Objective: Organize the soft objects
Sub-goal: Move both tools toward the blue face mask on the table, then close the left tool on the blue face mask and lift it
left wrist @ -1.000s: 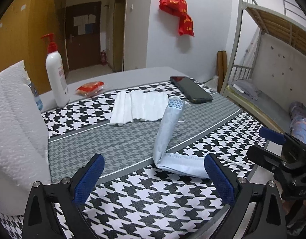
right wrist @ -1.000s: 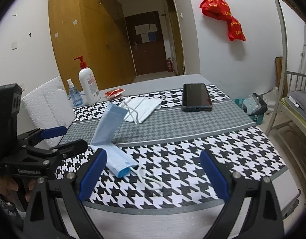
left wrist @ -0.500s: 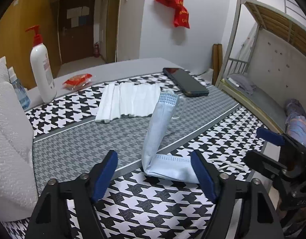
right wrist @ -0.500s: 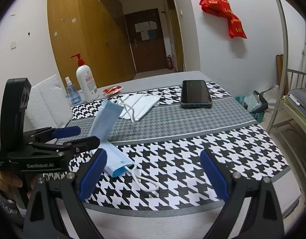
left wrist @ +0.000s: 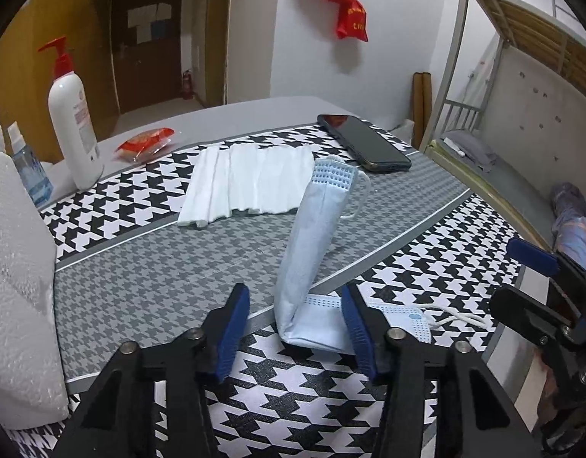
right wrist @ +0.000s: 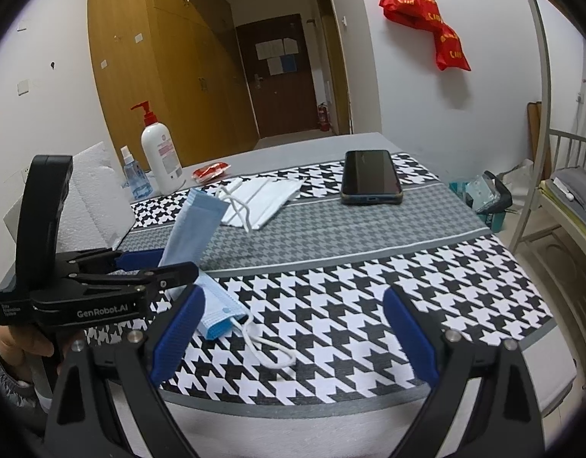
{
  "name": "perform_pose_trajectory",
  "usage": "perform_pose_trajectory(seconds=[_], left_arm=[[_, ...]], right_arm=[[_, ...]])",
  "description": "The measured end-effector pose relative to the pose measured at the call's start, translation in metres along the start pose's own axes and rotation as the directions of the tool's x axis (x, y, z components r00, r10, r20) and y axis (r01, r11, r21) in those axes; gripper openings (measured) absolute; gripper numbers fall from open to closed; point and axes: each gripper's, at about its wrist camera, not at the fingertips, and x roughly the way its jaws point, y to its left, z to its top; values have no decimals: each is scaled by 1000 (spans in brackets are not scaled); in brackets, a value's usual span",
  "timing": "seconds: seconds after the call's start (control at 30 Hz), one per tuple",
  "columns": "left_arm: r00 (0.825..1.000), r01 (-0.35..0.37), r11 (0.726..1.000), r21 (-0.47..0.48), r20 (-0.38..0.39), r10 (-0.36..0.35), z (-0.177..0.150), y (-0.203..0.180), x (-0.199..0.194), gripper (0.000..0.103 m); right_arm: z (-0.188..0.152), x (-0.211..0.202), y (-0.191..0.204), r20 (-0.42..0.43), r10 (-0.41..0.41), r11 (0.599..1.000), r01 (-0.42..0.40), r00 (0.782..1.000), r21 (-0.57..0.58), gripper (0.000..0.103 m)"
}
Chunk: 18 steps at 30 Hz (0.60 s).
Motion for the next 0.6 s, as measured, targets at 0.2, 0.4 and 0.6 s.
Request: perform_pose_trajectory(seconds=[0.2, 0.4, 0.6], left_arm=[[999, 0, 1000, -5, -39, 0, 0, 3, 11, 26], [999, 4, 1000, -2, -34, -4, -1, 4, 9, 11], [1000, 0, 1000, -9, -17, 0, -3, 8, 0, 10]], right_arm=[[1, 2, 2, -3, 1, 1000, -1, 1000, -9, 96], [5, 7, 4, -10, -2, 1000, 2, 1000, -18, 96], [11, 11, 10, -17, -2, 999, 2, 1000, -36, 96]])
